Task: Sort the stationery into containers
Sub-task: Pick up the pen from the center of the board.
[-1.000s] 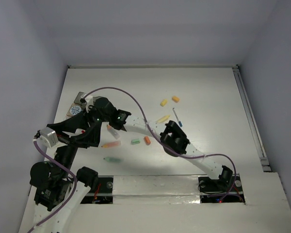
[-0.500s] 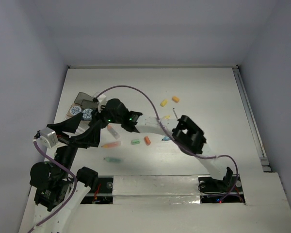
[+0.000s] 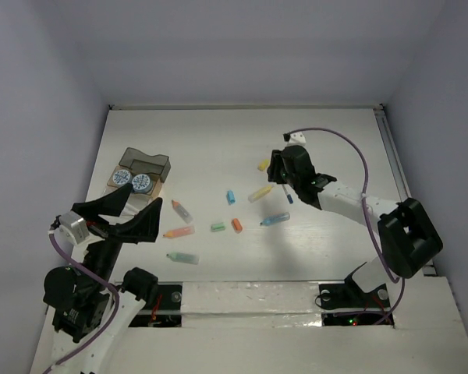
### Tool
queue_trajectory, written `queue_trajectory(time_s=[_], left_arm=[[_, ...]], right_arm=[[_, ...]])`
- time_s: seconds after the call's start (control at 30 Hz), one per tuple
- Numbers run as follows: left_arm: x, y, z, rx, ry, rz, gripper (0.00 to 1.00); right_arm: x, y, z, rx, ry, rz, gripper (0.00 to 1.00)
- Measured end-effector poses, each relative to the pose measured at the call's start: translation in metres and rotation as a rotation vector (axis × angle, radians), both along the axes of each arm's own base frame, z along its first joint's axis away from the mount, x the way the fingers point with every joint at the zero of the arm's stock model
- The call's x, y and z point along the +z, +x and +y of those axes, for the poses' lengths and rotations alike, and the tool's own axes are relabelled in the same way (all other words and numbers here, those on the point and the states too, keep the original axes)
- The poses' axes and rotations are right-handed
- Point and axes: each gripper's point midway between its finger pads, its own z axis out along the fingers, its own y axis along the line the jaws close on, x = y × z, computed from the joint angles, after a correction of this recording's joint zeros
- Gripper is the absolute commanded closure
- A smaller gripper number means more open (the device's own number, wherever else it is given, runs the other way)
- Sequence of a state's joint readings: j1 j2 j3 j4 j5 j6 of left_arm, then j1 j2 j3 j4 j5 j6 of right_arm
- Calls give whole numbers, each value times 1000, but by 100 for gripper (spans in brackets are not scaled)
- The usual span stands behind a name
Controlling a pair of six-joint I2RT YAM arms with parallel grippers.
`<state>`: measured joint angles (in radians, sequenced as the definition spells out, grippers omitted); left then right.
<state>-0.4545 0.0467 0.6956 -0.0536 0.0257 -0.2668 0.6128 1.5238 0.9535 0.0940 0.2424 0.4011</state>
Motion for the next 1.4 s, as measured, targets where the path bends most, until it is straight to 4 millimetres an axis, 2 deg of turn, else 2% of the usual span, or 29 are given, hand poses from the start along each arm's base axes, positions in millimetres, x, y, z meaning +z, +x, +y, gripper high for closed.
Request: queue_trajectory(time_s=[0.1, 0.17, 0.23, 0.33, 0.47, 0.5, 0.67, 0.73, 0.93, 1.03, 1.1, 1.17, 1.23, 1.33, 1.4], left_arm=[[0, 0, -1, -4, 0, -1, 1], [0, 0, -1, -4, 0, -1, 1], [0, 0, -1, -4, 0, -1, 1], [0, 0, -1, -4, 0, -1, 1], [0, 0, -1, -4, 1, -1, 1], [0, 0, -1, -4, 1, -1, 1], [0, 0, -1, -3, 2, -1, 1], [0, 0, 0, -2, 3, -1, 1], [0, 0, 0, -2, 3, -1, 1], [0, 0, 0, -3, 3, -2, 1], [0, 0, -1, -3, 3, -1, 1], [0, 1, -1, -3, 4, 2, 1], [-1, 3, -2, -2, 7, 8, 1], [-3, 7, -2, 6, 13, 20, 1], [-5, 10, -3, 10, 18, 29, 1]], right_arm=[[-49, -19, -35, -66, -85, 142, 50], [-75, -33, -55, -94, -126, 226, 49], [-89, -40, -70, -123, -156, 286, 49], [-104, -40, -83, -154, -190, 346, 49], [-123, -38, -84, -156, -227, 402, 52], [-122, -36, -82, -157, -226, 403, 53], [-124, -27, -78, -148, -243, 414, 88], [-123, -25, -79, -149, -258, 414, 98], [-119, -26, -86, -130, -317, 404, 100], [-102, -26, -83, -88, -327, 365, 100], [-80, -26, -66, -29, -302, 310, 100], [-51, -26, -29, 67, -246, 226, 100], [-20, -29, 23, 193, -175, 139, 100], [21, -44, 122, 410, -76, 23, 100], [40, -58, 190, 550, -15, -35, 100]])
